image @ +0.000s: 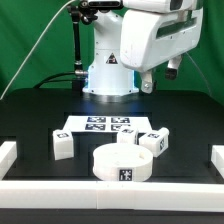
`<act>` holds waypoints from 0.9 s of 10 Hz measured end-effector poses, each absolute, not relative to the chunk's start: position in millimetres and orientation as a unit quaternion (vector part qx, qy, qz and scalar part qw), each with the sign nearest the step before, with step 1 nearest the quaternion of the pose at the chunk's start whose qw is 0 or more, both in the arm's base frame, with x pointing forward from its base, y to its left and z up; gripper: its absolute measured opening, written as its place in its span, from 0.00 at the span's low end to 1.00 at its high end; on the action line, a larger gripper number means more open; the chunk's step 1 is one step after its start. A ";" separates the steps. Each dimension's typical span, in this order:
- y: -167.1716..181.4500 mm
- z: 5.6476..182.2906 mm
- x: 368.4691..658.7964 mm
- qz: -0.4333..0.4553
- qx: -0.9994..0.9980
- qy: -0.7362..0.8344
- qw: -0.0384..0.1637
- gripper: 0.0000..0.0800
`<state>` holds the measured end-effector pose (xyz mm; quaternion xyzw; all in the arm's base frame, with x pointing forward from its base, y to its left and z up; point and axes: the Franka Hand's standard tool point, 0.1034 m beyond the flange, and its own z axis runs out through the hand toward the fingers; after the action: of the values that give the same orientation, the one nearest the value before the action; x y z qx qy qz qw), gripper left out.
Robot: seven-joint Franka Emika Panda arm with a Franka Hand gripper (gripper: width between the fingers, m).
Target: Assemble stool
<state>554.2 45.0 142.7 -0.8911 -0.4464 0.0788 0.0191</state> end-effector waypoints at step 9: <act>13.5 115.1 564.0 0.022 -0.839 -0.543 0.002 0.81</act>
Offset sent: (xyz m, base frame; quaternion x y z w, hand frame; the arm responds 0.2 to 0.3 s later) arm 0.0000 0.0000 0.0000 0.0000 0.0000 0.0000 1.0000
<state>564.0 13.5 115.1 -0.8394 -0.5431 0.0215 0.0024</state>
